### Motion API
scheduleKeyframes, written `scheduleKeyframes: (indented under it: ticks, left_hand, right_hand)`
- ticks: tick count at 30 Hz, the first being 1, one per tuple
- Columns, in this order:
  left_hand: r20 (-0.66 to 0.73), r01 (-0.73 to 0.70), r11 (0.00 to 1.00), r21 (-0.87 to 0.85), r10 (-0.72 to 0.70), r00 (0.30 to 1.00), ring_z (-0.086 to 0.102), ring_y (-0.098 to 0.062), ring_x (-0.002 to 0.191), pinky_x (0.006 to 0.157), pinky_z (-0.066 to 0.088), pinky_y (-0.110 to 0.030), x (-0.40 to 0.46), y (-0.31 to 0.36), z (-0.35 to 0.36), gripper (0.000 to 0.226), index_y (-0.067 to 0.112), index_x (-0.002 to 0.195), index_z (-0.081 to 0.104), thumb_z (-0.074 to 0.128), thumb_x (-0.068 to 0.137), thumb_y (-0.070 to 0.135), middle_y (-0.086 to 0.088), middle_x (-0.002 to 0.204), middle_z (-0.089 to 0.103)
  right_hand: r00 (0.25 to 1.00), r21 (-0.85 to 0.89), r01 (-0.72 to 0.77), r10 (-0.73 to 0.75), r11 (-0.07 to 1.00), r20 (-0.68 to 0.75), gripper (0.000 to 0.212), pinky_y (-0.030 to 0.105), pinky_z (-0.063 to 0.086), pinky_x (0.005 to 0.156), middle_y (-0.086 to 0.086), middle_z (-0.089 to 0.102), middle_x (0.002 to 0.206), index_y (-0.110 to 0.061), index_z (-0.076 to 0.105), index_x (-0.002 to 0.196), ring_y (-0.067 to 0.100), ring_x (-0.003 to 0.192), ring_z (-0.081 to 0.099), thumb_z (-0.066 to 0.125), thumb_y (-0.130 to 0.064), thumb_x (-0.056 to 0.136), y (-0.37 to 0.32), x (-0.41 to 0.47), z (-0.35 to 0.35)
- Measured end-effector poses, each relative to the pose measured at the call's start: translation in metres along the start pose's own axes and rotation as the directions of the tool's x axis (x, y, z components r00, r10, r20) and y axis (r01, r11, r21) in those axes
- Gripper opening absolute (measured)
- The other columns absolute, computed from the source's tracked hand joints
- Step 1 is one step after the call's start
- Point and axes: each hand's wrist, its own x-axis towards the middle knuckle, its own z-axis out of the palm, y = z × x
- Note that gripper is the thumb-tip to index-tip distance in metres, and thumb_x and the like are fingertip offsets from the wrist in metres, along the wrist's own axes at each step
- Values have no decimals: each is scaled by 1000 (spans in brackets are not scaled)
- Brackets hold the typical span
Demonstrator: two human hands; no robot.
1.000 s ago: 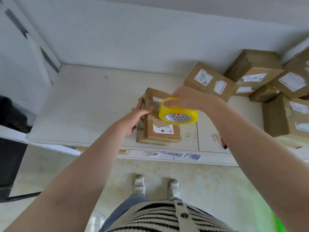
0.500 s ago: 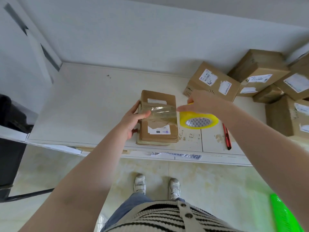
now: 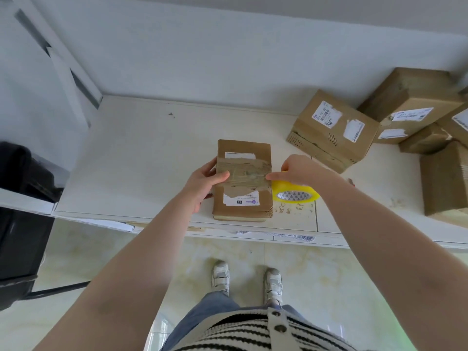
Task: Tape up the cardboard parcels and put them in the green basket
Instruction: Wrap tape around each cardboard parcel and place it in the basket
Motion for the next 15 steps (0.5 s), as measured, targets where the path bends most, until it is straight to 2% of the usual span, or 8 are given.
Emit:
scheduleKeyframes:
  ticks: [2, 5, 7, 9, 10, 13, 15]
  left_hand:
    - [16, -82, 994, 79, 81, 997, 69, 0, 101, 97, 47, -26, -1, 1, -2, 44, 35, 132, 60, 70, 91, 21, 19, 110, 73]
    - [42, -127, 974, 185, 122, 992, 67, 2, 101, 84, 45, -12, -2, 3, 4, 33, 33, 129, 59, 58, 99, 20, 21, 109, 71]
    - [-4, -136, 960, 246, 142, 990, 63, -8, 107, 85, 46, -17, -1, 0, 17, 34, 26, 136, 51, 49, 103, 20, 12, 118, 66]
    - [-102, -95, 965, 244, 123, 987, 60, -20, 113, 94, 49, -32, 0, -2, 31, 36, 16, 139, 46, 45, 104, 22, -1, 126, 62]
    - [-144, -100, 958, 269, 143, 979, 61, -23, 112, 94, 51, -35, 1, -3, 36, 36, 13, 138, 48, 46, 104, 26, -5, 126, 63]
    - [-154, -153, 902, 403, 232, 960, 63, -22, 104, 70, 52, -19, 1, -6, 37, 38, 13, 134, 55, 44, 104, 34, -2, 118, 66]
    - [-143, -158, 892, 424, 238, 961, 63, -24, 107, 77, 51, -23, 2, -6, 34, 38, 13, 133, 56, 41, 105, 34, 0, 114, 65]
  right_hand:
    - [1000, 28, -6, 5, 1000, 16, 62, 28, 35, 52, -2, 50, 51, -13, 53, 56, 16, 52, 50, 63, -71, 76, 0, 3, 3]
    - [999, 32, -21, 20, 999, 45, 61, 28, 37, 53, -1, 55, 55, -12, 59, 61, 16, 56, 54, 62, -71, 77, 1, 6, 3]
    - [998, 32, -23, 22, 999, 56, 61, 29, 38, 55, 0, 57, 58, -12, 61, 65, 16, 58, 55, 61, -71, 77, 2, 7, 2]
    - [998, 38, -24, 21, 999, 62, 62, 29, 39, 55, 2, 59, 60, -10, 64, 69, 17, 60, 57, 61, -71, 78, 3, 7, 3]
    - [998, 38, -24, 22, 999, 62, 63, 29, 39, 55, 2, 59, 60, -9, 65, 69, 17, 59, 56, 61, -71, 78, 3, 7, 4]
    - [997, 28, -29, 27, 999, 66, 66, 31, 42, 59, 4, 60, 63, -5, 68, 76, 19, 61, 57, 60, -70, 78, 1, 9, 4]
    - [997, 20, -30, 28, 999, 77, 65, 31, 40, 59, 4, 57, 62, -6, 66, 74, 19, 60, 55, 60, -70, 79, 0, 10, 3]
